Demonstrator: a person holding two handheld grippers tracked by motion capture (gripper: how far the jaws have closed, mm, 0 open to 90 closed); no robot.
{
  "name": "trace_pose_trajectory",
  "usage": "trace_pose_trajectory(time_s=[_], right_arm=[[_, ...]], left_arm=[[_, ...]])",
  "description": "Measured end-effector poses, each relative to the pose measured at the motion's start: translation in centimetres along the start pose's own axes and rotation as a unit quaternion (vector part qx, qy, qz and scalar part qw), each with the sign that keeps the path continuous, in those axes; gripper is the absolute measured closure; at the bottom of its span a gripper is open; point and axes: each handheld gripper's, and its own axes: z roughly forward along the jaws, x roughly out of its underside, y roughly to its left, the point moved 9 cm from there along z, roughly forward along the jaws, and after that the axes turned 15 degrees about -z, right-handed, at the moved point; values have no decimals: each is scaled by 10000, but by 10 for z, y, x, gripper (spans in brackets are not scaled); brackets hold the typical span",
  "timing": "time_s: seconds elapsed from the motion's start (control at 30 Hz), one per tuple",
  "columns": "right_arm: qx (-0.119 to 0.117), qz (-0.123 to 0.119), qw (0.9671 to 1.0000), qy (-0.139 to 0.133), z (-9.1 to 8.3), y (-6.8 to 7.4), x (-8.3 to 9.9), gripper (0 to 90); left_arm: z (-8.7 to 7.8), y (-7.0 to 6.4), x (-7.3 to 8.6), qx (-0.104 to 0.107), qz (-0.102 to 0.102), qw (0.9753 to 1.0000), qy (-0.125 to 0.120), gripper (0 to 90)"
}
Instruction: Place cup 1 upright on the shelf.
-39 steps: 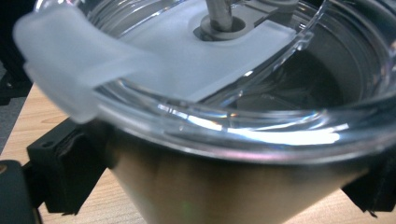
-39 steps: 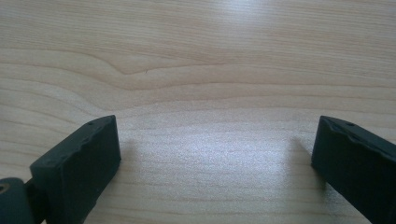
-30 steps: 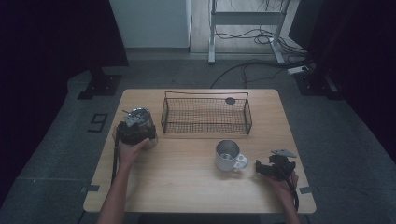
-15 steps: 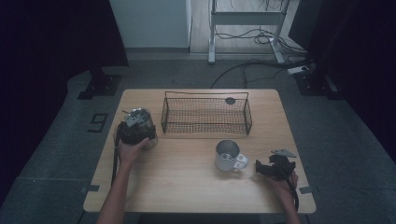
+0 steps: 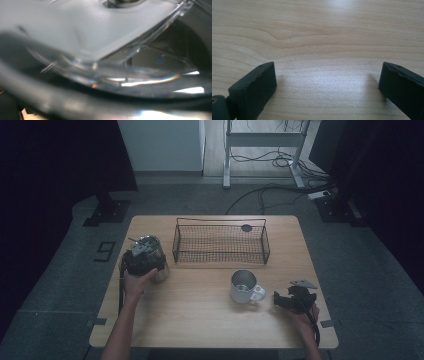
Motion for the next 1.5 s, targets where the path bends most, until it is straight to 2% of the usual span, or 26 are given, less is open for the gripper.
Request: trace_pose_trajectory(time_s=[0.37, 0.7, 1.0, 1.5], right_arm=[[0, -1, 10000, 1, 0, 0, 0, 10], [0, -1, 10000, 1, 0, 0, 0, 11], [0, 0, 10000, 1, 0, 0, 0, 10], [0, -2, 10000, 2, 0, 0, 0, 10]], left_arm=[[-16, -11, -17, 76, 95, 9998, -124, 40], [-26, -18, -27, 119, 160, 9997, -155, 40], [-29, -21, -32, 143, 168, 9996, -175, 40], [-31, -38, -44, 274, 173, 9992, -222, 41]])
